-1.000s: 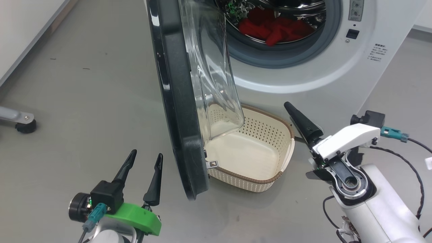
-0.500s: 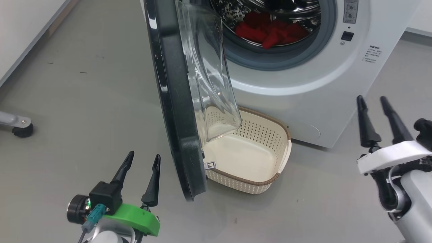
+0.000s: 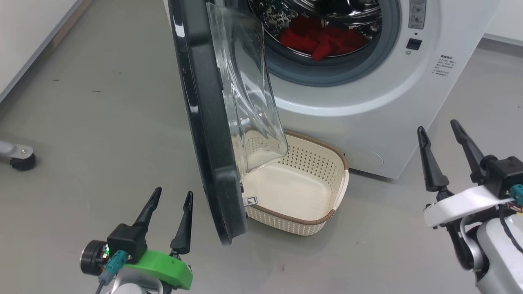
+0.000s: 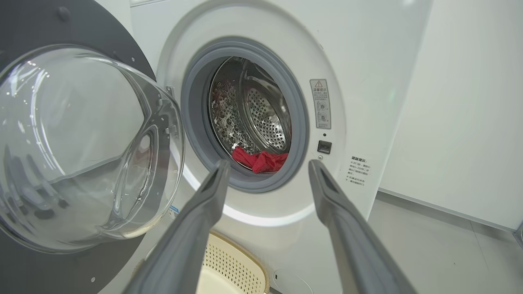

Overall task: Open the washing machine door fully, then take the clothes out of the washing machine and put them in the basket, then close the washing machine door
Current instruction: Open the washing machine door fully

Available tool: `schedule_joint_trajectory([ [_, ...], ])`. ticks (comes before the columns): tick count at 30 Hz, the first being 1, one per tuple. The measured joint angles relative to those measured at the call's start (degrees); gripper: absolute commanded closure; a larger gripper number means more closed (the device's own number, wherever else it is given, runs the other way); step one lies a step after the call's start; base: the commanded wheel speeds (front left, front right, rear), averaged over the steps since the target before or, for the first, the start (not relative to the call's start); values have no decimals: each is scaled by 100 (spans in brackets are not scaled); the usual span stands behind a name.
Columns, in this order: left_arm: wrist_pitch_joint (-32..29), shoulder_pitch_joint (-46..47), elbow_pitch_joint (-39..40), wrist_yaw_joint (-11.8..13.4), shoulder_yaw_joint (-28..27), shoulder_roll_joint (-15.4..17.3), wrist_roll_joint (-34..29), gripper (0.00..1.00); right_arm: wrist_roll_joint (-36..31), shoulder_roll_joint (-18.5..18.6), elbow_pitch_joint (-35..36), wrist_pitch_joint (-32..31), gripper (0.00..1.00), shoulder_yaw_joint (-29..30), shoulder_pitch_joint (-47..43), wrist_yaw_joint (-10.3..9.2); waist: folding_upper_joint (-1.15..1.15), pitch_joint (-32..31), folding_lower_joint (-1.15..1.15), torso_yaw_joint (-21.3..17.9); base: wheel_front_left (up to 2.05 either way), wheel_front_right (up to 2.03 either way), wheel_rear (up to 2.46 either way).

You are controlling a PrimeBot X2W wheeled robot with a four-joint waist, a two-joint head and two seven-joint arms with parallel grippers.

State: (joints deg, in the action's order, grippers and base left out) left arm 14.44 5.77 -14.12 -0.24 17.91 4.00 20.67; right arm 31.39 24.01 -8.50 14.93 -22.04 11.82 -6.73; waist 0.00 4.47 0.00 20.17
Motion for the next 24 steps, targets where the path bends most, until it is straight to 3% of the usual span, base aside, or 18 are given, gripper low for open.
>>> schedule_joint_trajectory([
  [9,0,-3,2,4,-33,1,0,0,-254,-514,168,-1,0,170,-778,-4,0,8,0,-41,0,0,0],
  [24,0,-16,-1,47,-32,2,1,0,-613,-904,215,-1,0,399,-1134,-7,0,34,0,-97,0,0,0],
])
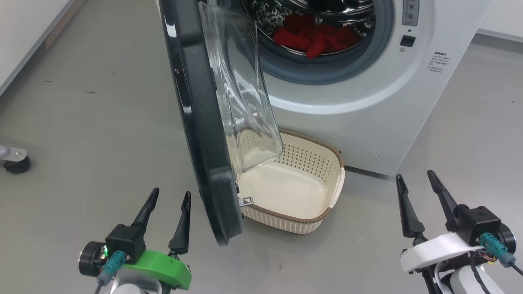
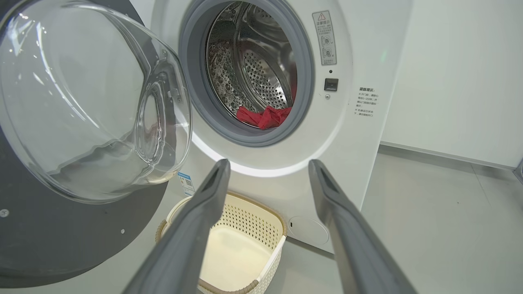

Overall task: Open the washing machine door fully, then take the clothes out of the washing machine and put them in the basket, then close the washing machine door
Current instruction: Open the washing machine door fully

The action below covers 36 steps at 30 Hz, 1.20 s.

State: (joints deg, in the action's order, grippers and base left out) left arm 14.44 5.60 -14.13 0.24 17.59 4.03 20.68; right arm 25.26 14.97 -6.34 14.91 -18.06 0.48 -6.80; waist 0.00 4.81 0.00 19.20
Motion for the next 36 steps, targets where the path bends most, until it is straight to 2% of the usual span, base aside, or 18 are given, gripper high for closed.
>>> schedule_joint_trajectory([
  [29,0,-2,-22,1,26,-3,51,0,-281,-279,-267,0,0,573,-71,1,0,3,0,-11,0,0,0],
  [30,0,-2,-23,1,30,-3,56,10,-282,-285,-276,0,0,590,-71,1,0,4,0,-9,0,0,0],
  [31,0,-2,-25,1,36,-4,78,54,-294,-293,-282,0,0,605,-71,2,0,4,0,-7,0,0,0],
  [32,0,-2,-27,1,43,-4,101,74,-324,-305,-290,0,0,613,-71,4,0,5,0,-5,0,0,0],
  [33,0,-3,-29,1,48,-4,101,100,-330,-320,-300,0,0,617,-71,9,0,5,0,-2,0,0,0],
  [36,0,-3,-27,1,55,-5,101,100,-331,-354,-334,0,0,633,-71,16,0,8,0,8,0,0,0],
])
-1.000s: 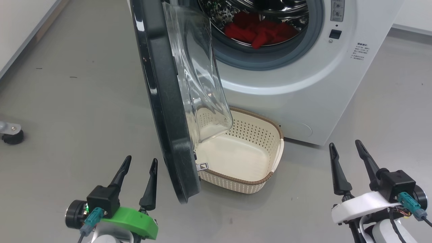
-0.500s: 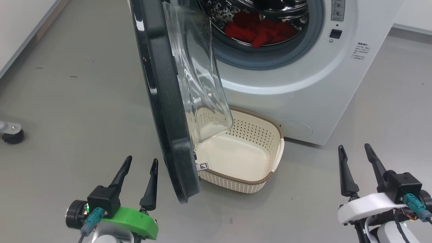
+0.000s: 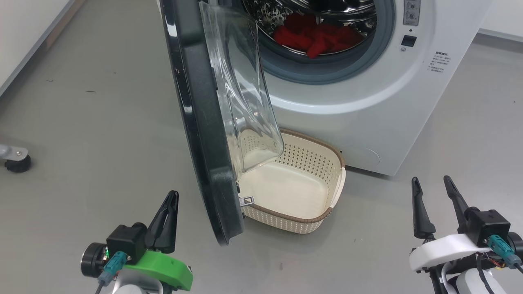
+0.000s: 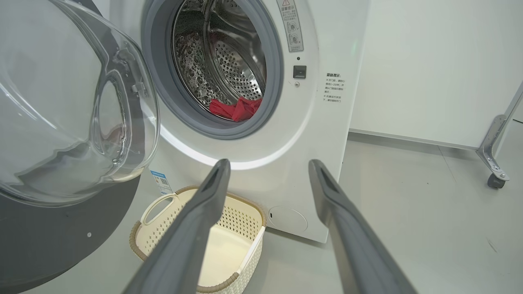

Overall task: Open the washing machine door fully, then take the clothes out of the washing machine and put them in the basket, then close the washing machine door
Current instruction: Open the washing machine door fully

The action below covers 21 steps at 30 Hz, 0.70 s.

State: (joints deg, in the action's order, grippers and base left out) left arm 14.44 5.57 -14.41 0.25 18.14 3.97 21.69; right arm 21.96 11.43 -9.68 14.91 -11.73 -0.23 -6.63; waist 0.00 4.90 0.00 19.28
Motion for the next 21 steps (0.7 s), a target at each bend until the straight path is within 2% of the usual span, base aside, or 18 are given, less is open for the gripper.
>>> schedule_joint_trajectory([
  [10,0,-1,224,174,-190,-4,-5,100,-71,-140,-62,0,0,16,0,116,0,-7,0,69,0,0,0],
  [16,1,32,895,301,-474,-10,-130,100,-130,-230,-101,0,0,-15,-1,252,0,-25,0,136,0,0,0],
  [21,1,319,1773,303,-550,-24,-346,100,-167,-253,-116,0,0,-2,0,303,0,-23,0,198,0,0,0],
])
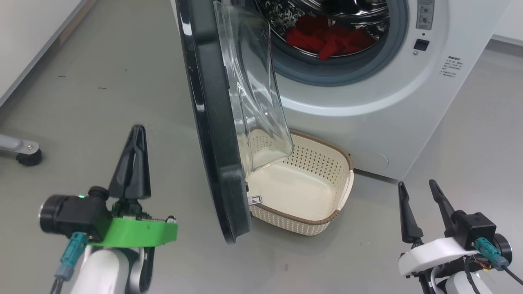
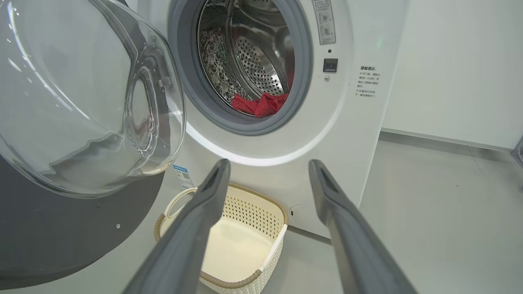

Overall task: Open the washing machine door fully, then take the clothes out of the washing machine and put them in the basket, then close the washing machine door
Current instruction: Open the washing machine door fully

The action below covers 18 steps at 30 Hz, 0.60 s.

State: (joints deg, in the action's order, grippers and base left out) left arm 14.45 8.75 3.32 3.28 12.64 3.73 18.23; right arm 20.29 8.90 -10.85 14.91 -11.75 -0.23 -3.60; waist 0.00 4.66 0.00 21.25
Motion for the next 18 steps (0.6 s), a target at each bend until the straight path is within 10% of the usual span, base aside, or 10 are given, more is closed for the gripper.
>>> schedule_joint_trajectory([
  [18,33,440,2190,-831,1432,-83,-142,100,-187,-141,-111,0,0,24,30,190,0,-15,0,83,0,0,0],
])
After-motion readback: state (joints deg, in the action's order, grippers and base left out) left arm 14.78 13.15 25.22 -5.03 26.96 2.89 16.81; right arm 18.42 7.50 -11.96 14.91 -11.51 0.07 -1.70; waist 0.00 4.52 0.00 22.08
